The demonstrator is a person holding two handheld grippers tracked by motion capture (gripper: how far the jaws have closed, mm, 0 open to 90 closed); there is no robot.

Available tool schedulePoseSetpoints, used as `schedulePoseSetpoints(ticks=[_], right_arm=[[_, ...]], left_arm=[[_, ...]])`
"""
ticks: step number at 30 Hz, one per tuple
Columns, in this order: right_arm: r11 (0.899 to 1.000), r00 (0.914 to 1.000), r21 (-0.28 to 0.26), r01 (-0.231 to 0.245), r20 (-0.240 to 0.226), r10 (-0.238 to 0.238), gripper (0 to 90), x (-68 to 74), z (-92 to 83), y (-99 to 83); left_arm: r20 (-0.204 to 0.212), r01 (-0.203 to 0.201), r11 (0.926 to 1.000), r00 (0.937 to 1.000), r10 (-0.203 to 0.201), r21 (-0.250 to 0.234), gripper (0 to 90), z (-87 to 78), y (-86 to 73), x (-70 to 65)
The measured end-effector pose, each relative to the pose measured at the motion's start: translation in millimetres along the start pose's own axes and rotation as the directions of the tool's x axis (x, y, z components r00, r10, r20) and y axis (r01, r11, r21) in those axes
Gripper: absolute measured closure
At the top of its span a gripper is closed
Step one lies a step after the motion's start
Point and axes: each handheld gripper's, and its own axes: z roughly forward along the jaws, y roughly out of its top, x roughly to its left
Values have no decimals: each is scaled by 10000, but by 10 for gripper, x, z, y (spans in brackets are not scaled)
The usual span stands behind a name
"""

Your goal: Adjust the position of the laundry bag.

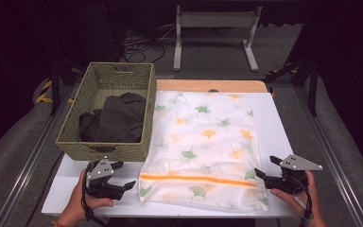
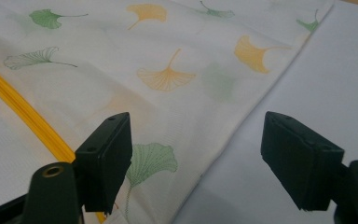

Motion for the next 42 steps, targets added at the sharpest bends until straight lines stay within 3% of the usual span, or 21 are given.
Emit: schedulePoseSetpoints(ticks=[3, 5, 7, 10, 12, 13, 15, 20, 23, 27, 32, 33, 35, 36, 37, 39, 40, 42], right_arm=[[9999, 10000, 161, 28, 9, -28, 265, -15, 15, -13], [9999, 10000, 146, -46, -29, 46, 260, -31, 20, -14], [9999, 9999, 101, -109, -11, 110, 250, -41, 25, -4], [9998, 9999, 184, -96, 50, 96, 238, -33, 50, 5], [9995, 10000, 302, -50, 54, 49, 241, -19, 75, 2], [9993, 10000, 374, -27, 66, 25, 250, -13, 87, 2], [9991, 10000, 418, -34, 89, 31, 274, -14, 97, 3], [9979, 9998, 647, -85, 191, 73, 323, -44, 124, -17], [9951, 9973, 927, -337, 679, 275, 322, -102, 163, -37], [9930, 9970, 991, -649, 491, 603, 315, -127, 200, -61], [9882, 9976, 1387, -650, 336, 609, 361, -106, 296, -64], [9876, 9980, 1440, -629, 180, 610, 415, -85, 324, -47], [9874, 9982, 1465, -597, 154, 581, 449, -77, 327, -39], [9863, 9986, 1561, -526, 32, 528, 533, -53, 330, -17], [9863, 9986, 1561, -526, 32, 528, 533, -53, 330, -17], [9841, 9984, 1692, -547, -35, 561, 631, -40, 333, 5], [9828, 9983, 1761, -556, -52, 574, 746, -40, 335, 20], [9818, 9979, 1796, -621, -41, 639, 831, -50, 338, 27]], left_arm=[[139, -127, 9995, 9998, 123, 291, 207, 79, 23, -33], [43, -88, 9998, 10000, 87, 154, 214, 93, 29, -57], [-272, 10, 9999, 9996, -7, 128, 219, 89, 39, -67], [-424, 148, 9998, 9990, -153, -124, 249, 59, 42, -40], [-980, 511, 9985, 9938, -526, -184, 252, 51, 47, -22], [-751, 634, 9978, 9951, -645, -174, 281, 54, 43, -16], [-515, 476, 9989, 9976, -473, 48, 302, 74, 39, -18], [370, 553, 9964, 9976, -578, 649, 308, 187, 54, -57], [550, 558, 9948, 9966, -606, 856, 326, 263, 91, -88], [201, 325, 9925, 9992, -351, 1179, 368, 322, 141, -126], [-158, 239, 9911, 9996, -220, 1311, 447, 324, 161, -141], [-143, 176, 9916, 9998, -159, 1279, 567, 319, 162, -142], [-127, 69, 9916, 9999, -54, 1291, 605, 319, 166, -141], [-82, 97, 9920, 9999, -87, 1257, 699, 328, 173, -150], [-82, 97, 9920, 9999, -87, 1257, 746, 328, 173, -150], [-37, -8, 9913, 10000, 13, 1314, 781, 344, 193, -161], [-62, -37, 9910, 10000, 46, 1336, 820, 353, 204, -167], [-88, -4, 9914, 10000, 15, 1306, 829, 361, 208, -170]])
